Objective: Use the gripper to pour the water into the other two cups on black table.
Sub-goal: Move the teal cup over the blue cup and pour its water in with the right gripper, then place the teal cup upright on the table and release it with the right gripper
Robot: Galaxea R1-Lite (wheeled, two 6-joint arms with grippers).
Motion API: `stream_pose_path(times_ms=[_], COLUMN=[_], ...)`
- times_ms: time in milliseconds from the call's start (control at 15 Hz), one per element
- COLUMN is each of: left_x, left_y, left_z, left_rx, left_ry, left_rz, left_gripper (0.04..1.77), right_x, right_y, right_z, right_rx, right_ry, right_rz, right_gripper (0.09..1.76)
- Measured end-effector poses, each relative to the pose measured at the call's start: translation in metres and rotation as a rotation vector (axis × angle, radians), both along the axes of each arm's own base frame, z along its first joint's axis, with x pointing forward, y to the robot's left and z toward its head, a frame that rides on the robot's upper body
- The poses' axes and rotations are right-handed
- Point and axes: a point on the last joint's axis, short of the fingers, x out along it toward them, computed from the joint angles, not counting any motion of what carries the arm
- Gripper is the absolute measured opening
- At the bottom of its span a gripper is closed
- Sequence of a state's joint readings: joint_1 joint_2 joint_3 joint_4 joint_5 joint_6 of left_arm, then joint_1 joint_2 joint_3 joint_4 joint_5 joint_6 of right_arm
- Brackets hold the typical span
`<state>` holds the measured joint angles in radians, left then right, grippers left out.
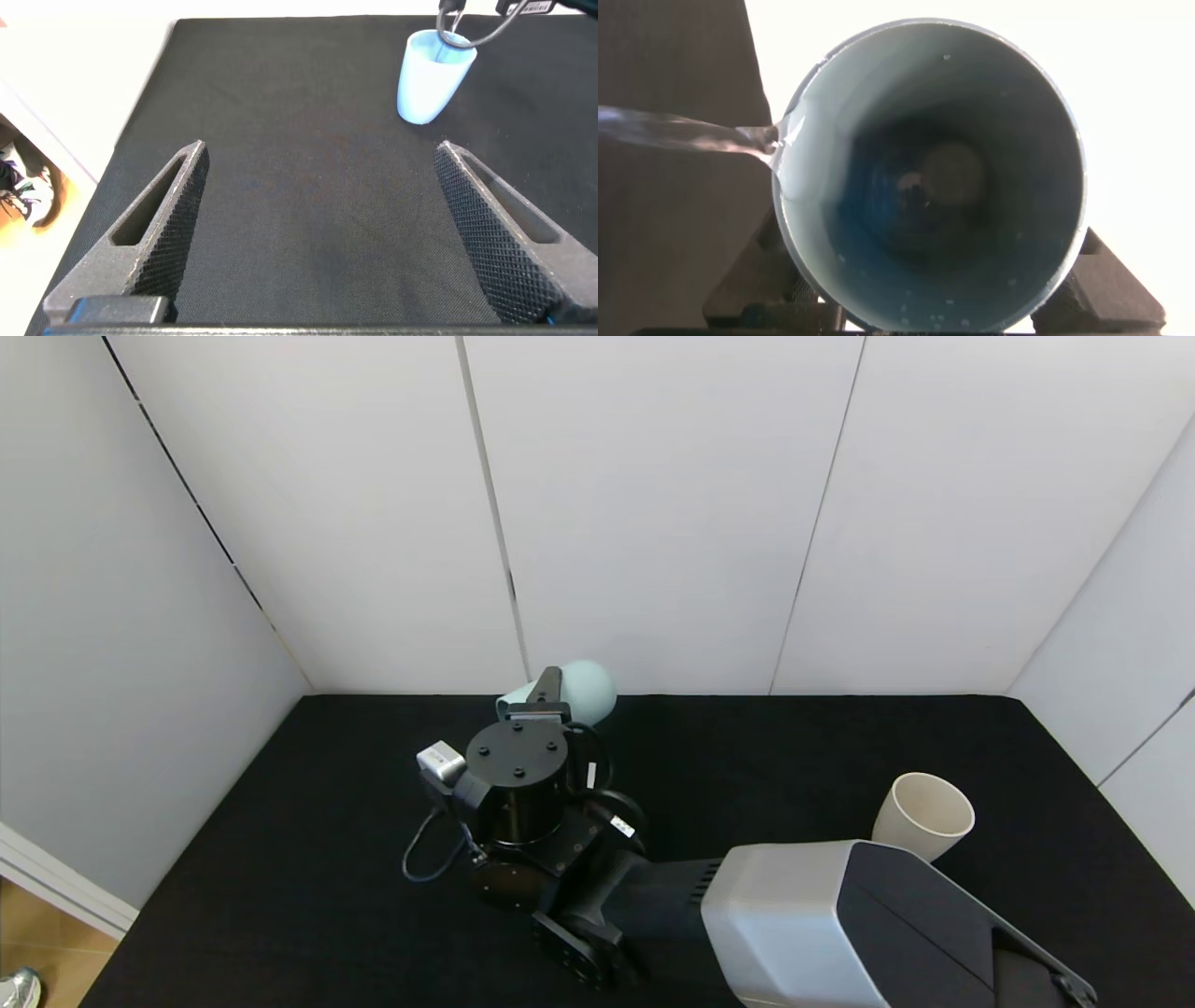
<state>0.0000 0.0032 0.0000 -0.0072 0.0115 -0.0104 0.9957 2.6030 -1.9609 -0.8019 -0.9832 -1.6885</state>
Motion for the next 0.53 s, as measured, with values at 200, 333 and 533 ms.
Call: stream_pose_path(times_ms=[200,333,533], left_x=[0.0,0.0,0.0], left_y=[0.0,0.0,0.0], left_z=[0.0,0.0,0.0], left_rx=[0.0,0.0,0.0], left_ry=[0.0,0.0,0.0], left_rz=[0.0,0.0,0.0], left_gripper=[1.72,1.72,1.72], right_x=[-0.001,-0.004,-0.012], right_y=[-0.004,-0.008,-0.022], right_z=[0.001,-0.004,-0.019], right_rx=[0.048,0.067,0.128], right_ry=[0.01,0.035,0.135], right_rz=[0.003,0.007,0.01], right_gripper=[1.19,1.19,1.19])
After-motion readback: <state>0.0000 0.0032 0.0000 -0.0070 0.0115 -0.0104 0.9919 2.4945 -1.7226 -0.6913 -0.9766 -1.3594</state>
